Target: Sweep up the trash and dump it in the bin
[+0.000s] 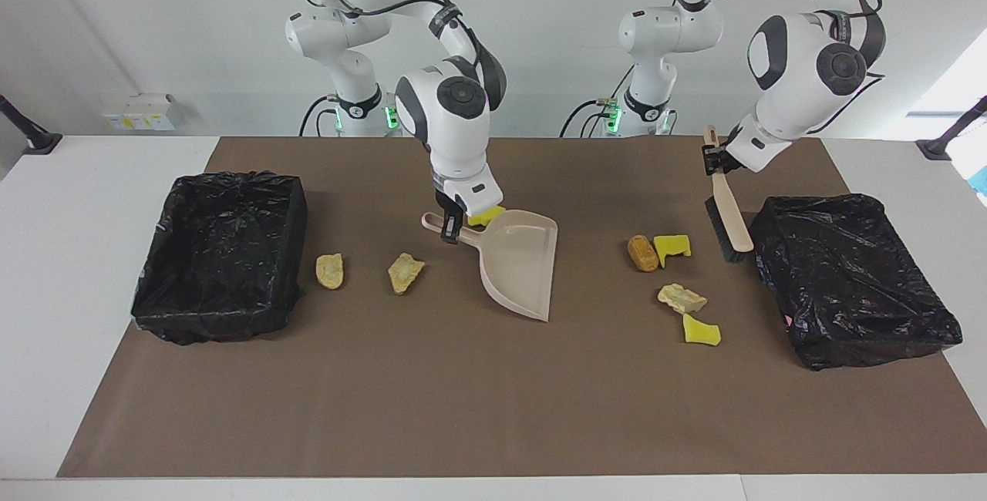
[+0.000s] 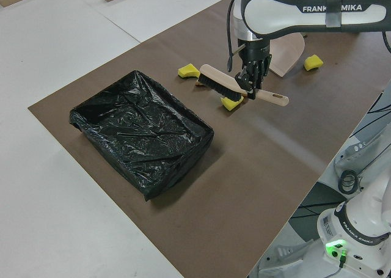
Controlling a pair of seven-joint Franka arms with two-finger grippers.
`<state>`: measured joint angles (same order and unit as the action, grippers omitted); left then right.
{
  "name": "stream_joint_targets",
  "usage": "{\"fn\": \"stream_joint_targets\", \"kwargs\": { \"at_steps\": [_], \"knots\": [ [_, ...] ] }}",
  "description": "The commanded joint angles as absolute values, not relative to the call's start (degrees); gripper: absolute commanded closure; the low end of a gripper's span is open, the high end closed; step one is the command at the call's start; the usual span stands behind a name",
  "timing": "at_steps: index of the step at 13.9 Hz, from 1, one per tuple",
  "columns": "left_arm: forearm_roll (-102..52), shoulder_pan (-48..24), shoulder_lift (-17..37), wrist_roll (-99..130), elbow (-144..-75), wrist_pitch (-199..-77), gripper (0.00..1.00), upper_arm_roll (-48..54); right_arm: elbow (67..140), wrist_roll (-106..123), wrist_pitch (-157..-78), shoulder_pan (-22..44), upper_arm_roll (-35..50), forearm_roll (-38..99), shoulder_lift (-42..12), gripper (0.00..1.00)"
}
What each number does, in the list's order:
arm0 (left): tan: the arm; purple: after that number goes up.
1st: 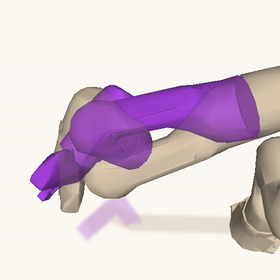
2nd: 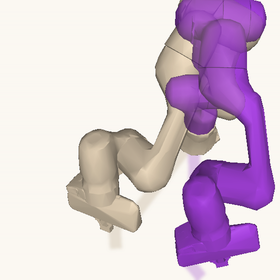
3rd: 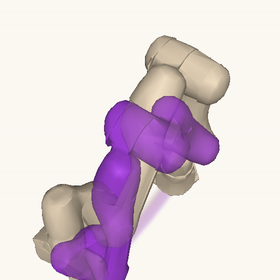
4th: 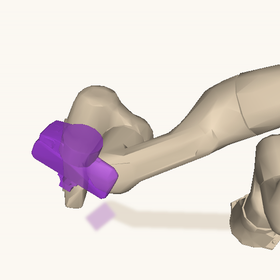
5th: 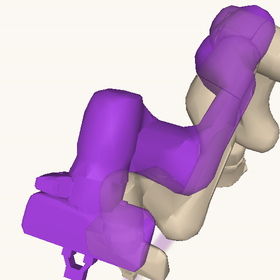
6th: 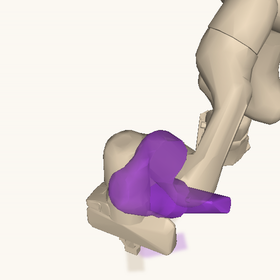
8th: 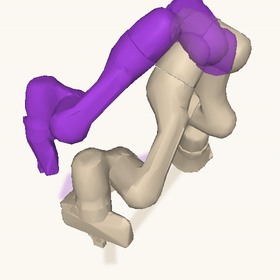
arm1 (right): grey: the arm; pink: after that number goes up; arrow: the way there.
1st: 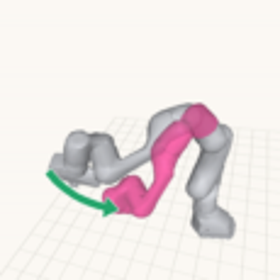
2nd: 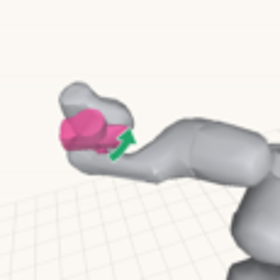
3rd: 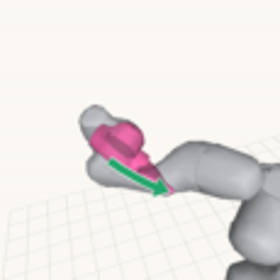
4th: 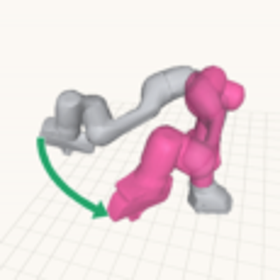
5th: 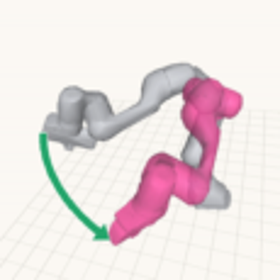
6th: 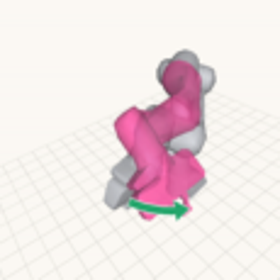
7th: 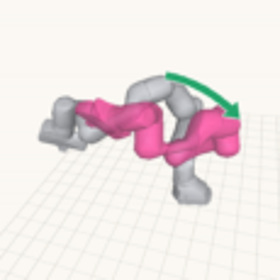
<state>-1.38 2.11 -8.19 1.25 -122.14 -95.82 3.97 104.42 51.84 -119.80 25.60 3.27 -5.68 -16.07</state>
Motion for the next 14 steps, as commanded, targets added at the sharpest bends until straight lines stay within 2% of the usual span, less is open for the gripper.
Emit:
{"fn": "stream_joint_targets", "kwargs": {
  "at_steps": [1,10,14],
  "knots": [
    [-0.62,2.82,-7.48,6.83,-124.53,-99.3,1.0,4.31,104.59,59.83,-126.46,24.7,4.04,-4.57,-19.5,1.0],
    [-0.53,-1.75,-5.36,14.15,-132.71,-109.16,1.0,4.39,104.59,63.11,-127.44,24.61,3.96,-4.66,-20.13,1.0],
    [-0.88,-10.6,-4.4,21.42,-132.98,-109.86,1.0,4.48,104.59,62.14,-127.79,25.13,3.96,-4.66,-20.74,1.0]
  ]
}}
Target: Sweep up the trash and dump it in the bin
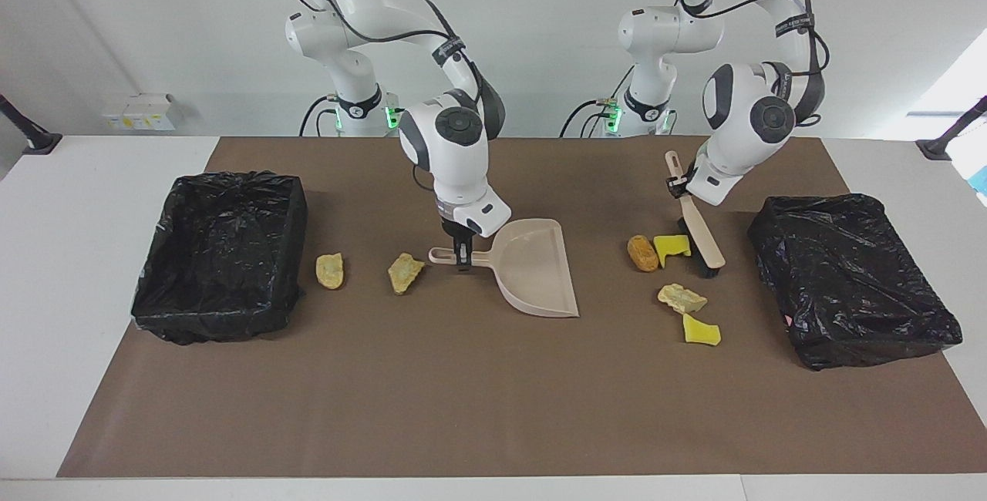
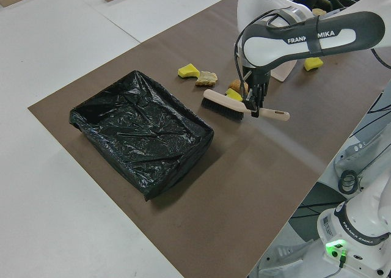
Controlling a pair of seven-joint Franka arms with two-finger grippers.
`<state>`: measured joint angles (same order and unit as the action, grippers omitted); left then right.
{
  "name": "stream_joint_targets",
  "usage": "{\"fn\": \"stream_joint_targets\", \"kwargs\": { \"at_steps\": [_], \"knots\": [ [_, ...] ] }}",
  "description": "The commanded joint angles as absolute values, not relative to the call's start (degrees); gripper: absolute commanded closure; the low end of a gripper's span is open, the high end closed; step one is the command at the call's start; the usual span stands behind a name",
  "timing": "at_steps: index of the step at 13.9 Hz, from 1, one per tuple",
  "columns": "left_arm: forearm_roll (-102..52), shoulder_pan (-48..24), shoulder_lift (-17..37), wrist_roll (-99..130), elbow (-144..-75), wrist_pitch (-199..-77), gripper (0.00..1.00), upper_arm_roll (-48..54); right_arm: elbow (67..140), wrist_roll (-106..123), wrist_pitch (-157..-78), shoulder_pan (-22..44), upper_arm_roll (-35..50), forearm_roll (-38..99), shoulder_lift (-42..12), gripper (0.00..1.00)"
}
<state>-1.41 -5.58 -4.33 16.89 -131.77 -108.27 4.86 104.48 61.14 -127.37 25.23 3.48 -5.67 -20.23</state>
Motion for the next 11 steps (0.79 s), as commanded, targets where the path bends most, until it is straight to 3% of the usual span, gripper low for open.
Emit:
{"fn": "stream_joint_targets", "kwargs": {
  "at_steps": [1,4,11],
  "knots": [
    [-1.31,-13.16,-3.96,23.97,-132.89,-110.04,1.0,4.48,104.5,61.09,-128.23,25.14,4.04,-4.66,-21.18,1.0],
    [-6.49,-19.14,-3.69,26.97,-131.58,-110.13,1.0,4.57,103.89,59.68,-129.11,25.4,3.96,-4.92,-21.62,1.0],
    [-12.92,-30.93,0.96,33.57,-121.39,-110.31,1.0,4.66,103.89,58.71,-128.94,25.75,3.96,-4.83,-21.62,1.0]
  ]
}}
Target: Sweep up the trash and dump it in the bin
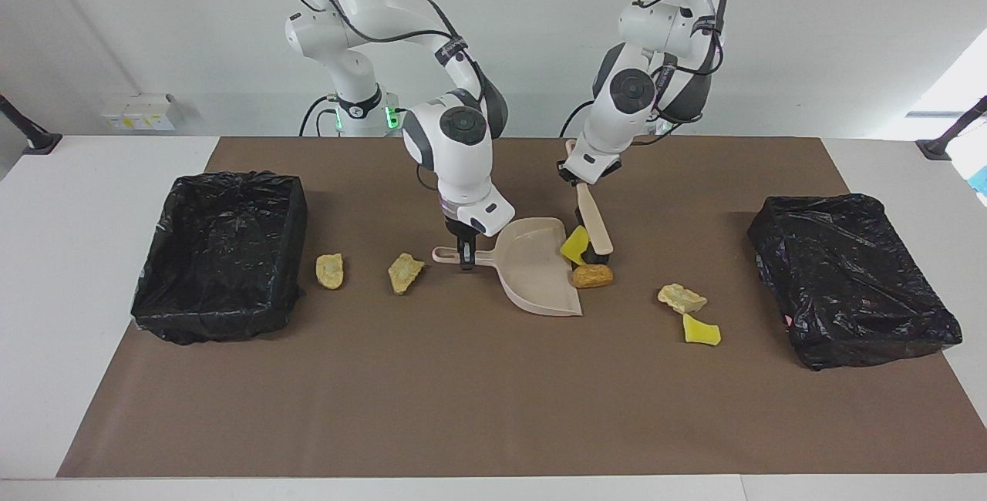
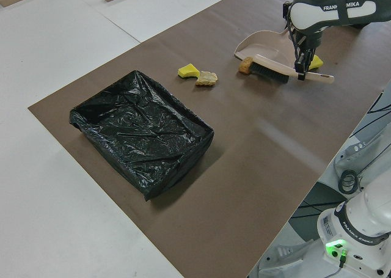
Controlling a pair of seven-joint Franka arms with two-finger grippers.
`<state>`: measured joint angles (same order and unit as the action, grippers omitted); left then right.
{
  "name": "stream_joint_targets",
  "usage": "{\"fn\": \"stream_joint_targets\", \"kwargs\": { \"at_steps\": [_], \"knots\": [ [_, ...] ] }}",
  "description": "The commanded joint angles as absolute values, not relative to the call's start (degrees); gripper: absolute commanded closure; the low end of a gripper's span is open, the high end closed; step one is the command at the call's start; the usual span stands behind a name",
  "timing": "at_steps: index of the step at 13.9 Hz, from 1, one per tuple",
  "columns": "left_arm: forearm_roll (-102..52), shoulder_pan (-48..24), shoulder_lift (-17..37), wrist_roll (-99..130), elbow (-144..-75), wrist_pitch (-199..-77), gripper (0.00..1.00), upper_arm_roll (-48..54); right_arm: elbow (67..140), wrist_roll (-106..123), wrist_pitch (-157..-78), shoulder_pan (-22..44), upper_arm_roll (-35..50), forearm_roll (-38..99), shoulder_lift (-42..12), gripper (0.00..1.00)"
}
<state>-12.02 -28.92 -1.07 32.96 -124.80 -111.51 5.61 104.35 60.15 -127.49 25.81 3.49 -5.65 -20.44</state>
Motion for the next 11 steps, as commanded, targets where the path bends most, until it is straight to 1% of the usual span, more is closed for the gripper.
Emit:
{"fn": "stream_joint_targets", "kwargs": {
  "at_steps": [1,2,3,4,5,7,11],
  "knots": [
    [-12.92,-30.94,1.23,33.57,-120.33,-109.26,1.0,4.66,103.89,58.62,-128.85,25.75,3.96,-4.83,-21.53,1.0],
    [-12.92,-30.33,1.06,33.49,-118.58,-107.42,1.0,4.57,103.89,58.62,-128.85,25.66,3.96,-4.83,-21.62,1.0],
    [-12.92,-29.71,0.62,33.4,-115.35,-103.4,1.0,4.22,103.89,58.62,-128.85,25.66,3.96,-4.83,-21.62,1.0],
    [-12.92,-27.36,0.7,32.79,-112.44,-99.44,1.0,4.22,103.97,58.54,-128.85,25.75,3.96,-4.83,-21.53,1.0],
    [-12.48,-25.07,0.36,32.52,-110.93,-96.88,1.0,4.22,103.97,58.62,-128.85,25.66,4.04,-4.83,-21.53,1.0],
    [-9.34,-21.9,0.26,30.51,-109.61,-95.19,1.0,4.22,104.15,58.54,-128.5,25.75,3.96,-4.83,-21.45,1.0],
    [2.6,-11.45,1.4,13.49,-109.25,-98.42,1.0,4.22,104.15,58.18,-128.23,25.75,3.96,-4.83,-21.45,1.0]
  ]
}}
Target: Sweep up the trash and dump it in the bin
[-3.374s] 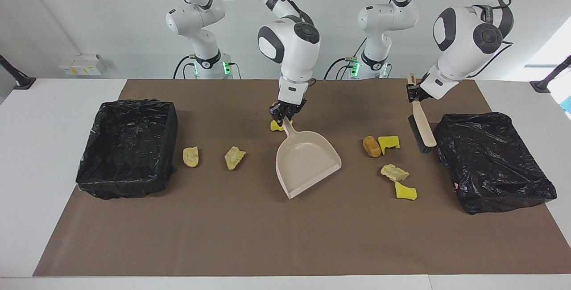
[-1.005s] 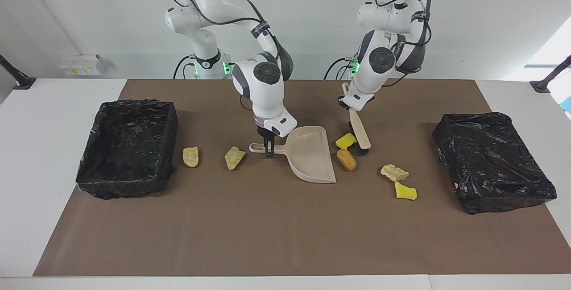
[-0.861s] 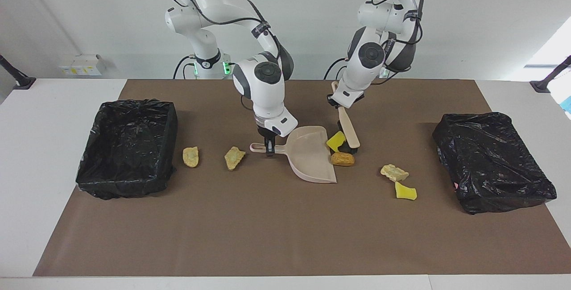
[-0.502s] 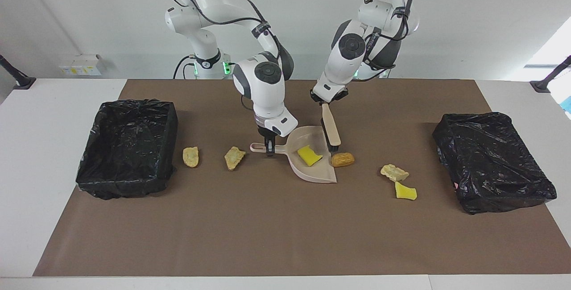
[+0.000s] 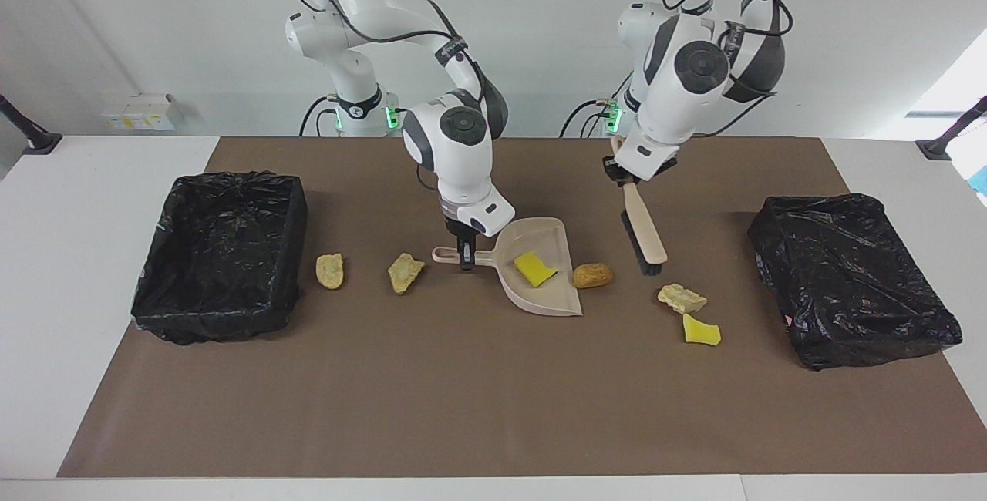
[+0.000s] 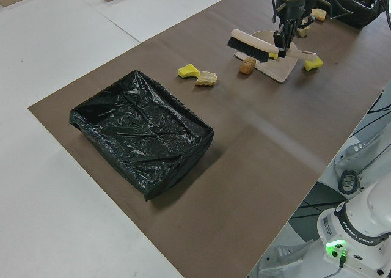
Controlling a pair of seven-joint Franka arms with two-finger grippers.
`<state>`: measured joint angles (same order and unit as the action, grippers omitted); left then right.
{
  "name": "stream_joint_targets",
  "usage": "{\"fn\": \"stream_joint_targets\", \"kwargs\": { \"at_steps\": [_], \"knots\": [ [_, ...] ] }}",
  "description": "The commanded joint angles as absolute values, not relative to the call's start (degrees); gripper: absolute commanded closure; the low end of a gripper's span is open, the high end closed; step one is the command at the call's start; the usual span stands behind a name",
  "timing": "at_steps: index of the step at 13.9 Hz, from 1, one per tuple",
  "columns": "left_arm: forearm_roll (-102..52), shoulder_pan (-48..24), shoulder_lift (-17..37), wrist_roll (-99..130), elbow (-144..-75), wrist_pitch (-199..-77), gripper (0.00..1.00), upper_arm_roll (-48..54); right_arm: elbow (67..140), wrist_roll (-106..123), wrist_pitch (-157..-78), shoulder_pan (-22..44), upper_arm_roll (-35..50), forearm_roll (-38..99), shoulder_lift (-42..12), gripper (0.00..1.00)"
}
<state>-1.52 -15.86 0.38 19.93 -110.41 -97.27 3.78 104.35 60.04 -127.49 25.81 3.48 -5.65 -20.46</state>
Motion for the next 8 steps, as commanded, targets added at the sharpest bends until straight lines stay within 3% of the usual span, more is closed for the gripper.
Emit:
{"fn": "stream_joint_targets", "kwargs": {
  "at_steps": [1,5,8],
  "knots": [
    [5.94,-8.9,1.93,7.01,-109.6,-101.66,1.0,4.22,104.15,58.01,-128.15,25.75,3.96,-4.83,-21.45,1.0],
    [15.02,-1.59,9.12,-4.57,-108.81,-114.75,1.0,4.22,103.89,47.13,-124.45,28.74,3.87,-11.49,-20.39,1.0],
    [15.21,-2.02,12.39,-4.22,-108.89,-114.09,1.0,4.22,104.15,42.2,-122.97,30.58,3.78,-14.06,-19.69,1.0]
  ]
}}
